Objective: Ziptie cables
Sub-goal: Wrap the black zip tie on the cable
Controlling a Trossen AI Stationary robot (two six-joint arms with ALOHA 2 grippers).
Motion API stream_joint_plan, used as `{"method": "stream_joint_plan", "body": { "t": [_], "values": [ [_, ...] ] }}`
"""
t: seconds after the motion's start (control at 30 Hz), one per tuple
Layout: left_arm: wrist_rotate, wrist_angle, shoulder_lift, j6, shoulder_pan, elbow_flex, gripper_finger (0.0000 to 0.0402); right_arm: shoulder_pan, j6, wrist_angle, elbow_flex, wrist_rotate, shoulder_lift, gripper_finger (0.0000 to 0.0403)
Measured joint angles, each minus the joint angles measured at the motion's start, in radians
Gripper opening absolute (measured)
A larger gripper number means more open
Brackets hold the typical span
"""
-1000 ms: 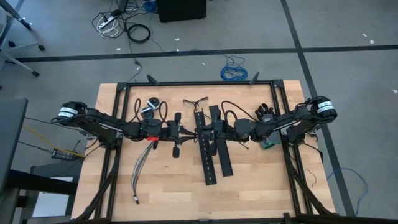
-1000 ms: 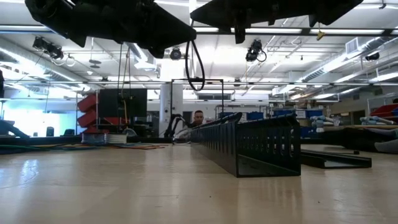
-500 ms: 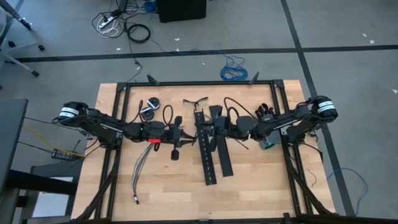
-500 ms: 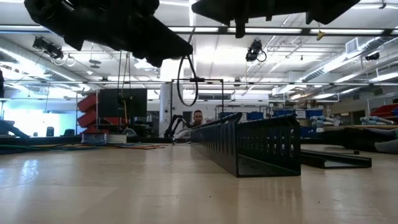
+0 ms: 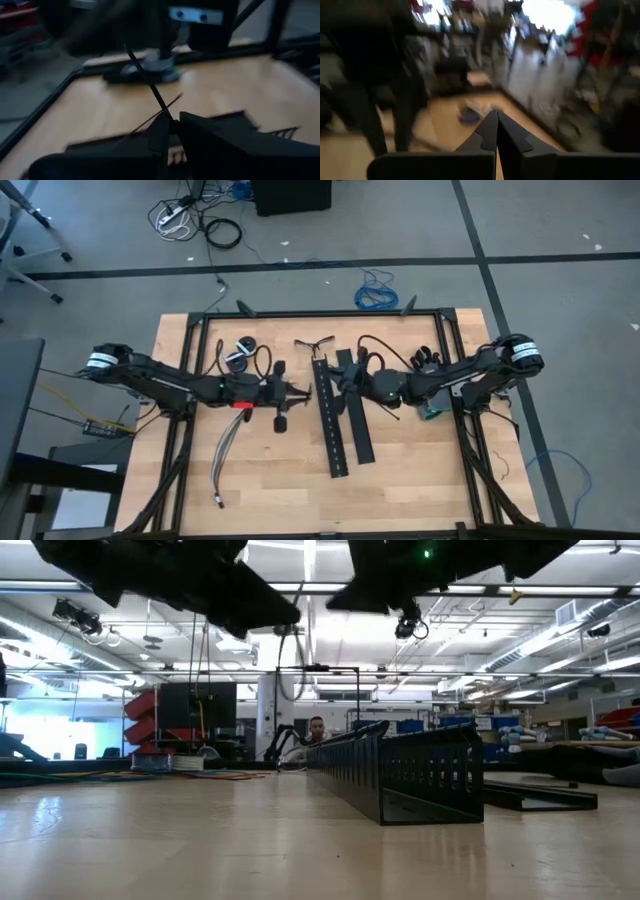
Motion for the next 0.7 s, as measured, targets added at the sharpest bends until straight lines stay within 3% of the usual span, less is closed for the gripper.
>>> {"method": "stream_joint_plan", "body": {
  "t": [0.2, 0.4, 0.6, 0.7],
  "values": [
    [-0.113, -0.237, -0.126, -0.107, -0.008, 0.001, 0.0033, -0.026, 0.249, -0.356, 0.0, -0.005, -0.053, 0.0],
    [-0.111, -0.275, -0.118, -0.203, -0.008, 0.001, 0.0041, -0.058, 0.185, -0.473, -0.001, -0.018, -0.048, 0.0002],
    [-0.063, -0.266, -0.066, -0.22, -0.009, 0.001, 0.0108, -0.059, 0.18, -0.501, -0.001, -0.04, -0.046, 0.0002],
    [-0.073, -0.258, -0.054, -0.238, -0.008, 0.001, 0.0149, -0.062, 0.196, -0.56, -0.001, -0.103, -0.046, 0.0012]
  ]
}}
